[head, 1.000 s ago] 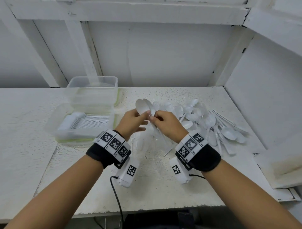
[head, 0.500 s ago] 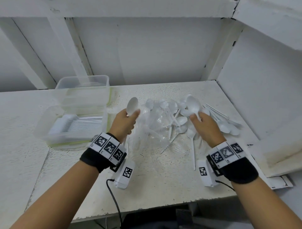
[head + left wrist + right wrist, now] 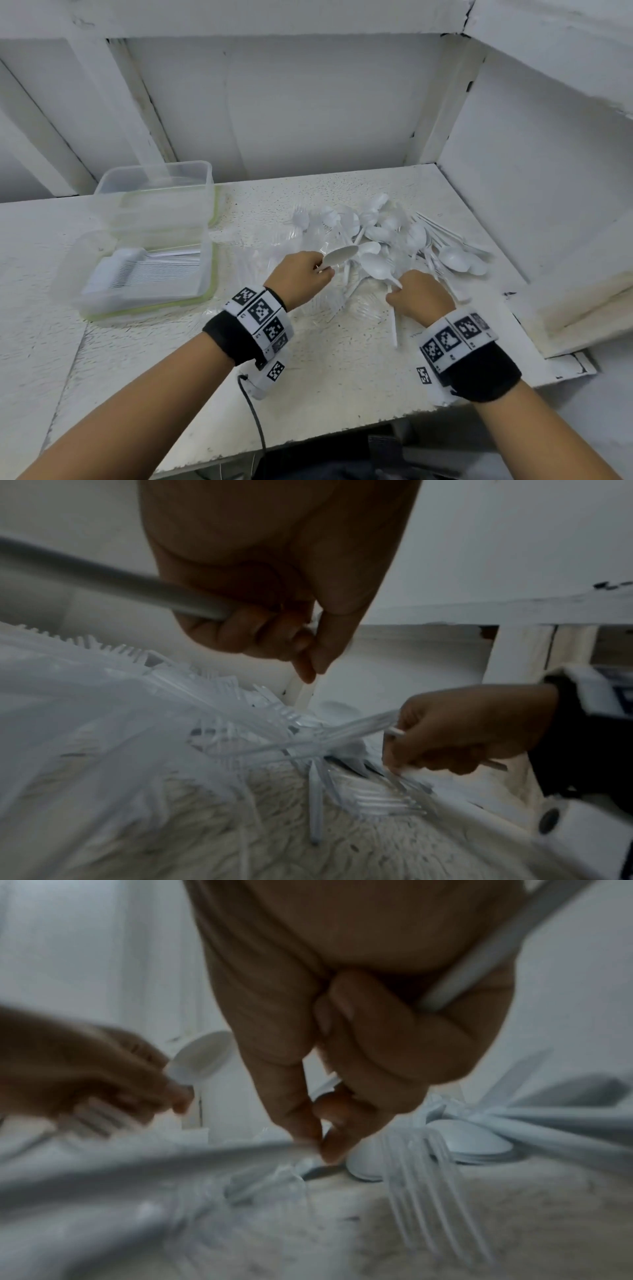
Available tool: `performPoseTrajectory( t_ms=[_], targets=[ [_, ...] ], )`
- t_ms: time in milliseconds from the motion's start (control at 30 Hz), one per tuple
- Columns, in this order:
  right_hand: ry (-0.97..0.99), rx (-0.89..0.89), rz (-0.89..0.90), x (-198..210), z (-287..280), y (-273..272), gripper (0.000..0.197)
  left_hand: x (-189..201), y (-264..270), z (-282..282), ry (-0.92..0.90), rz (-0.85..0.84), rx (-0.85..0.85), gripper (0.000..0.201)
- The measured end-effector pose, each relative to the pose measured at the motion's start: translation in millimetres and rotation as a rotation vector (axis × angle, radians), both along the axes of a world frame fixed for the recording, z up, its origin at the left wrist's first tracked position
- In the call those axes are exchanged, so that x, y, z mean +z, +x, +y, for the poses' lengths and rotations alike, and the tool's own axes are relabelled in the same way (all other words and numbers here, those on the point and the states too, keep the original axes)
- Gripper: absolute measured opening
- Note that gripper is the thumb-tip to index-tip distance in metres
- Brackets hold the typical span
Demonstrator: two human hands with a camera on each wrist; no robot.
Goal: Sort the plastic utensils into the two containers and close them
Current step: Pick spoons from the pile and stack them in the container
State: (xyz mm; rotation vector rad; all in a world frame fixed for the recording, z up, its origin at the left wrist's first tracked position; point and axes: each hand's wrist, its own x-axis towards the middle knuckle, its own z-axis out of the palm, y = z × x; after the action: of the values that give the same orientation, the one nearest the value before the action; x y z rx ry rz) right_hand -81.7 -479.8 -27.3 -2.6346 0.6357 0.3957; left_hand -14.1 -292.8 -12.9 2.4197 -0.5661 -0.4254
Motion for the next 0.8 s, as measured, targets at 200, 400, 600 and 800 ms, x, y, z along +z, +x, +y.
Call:
performPoseTrajectory(
  t_ms=[200,400,600,800],
  targets=[
    [0.362,-0.194,-0.158,28,-11,-12,0.03,2,0,-33,0.209,-0.167,-0.201,0.026],
    [0.563,-0.282,-0.19,41,-16,-22,0.02,-10,-4,-49,0.514,-0.184,-0.334,0.015],
    [0.672,-0.343,-0.248,33,-10,-23,0.014,-13,-14,-48,0.614,-0.206,-0.342,0.025],
    [0.651,-0.334,-0.283,28,-7,-16,0.018,-15,-9,-44,0.59,-0.082,-0.318,0.023]
  ],
)
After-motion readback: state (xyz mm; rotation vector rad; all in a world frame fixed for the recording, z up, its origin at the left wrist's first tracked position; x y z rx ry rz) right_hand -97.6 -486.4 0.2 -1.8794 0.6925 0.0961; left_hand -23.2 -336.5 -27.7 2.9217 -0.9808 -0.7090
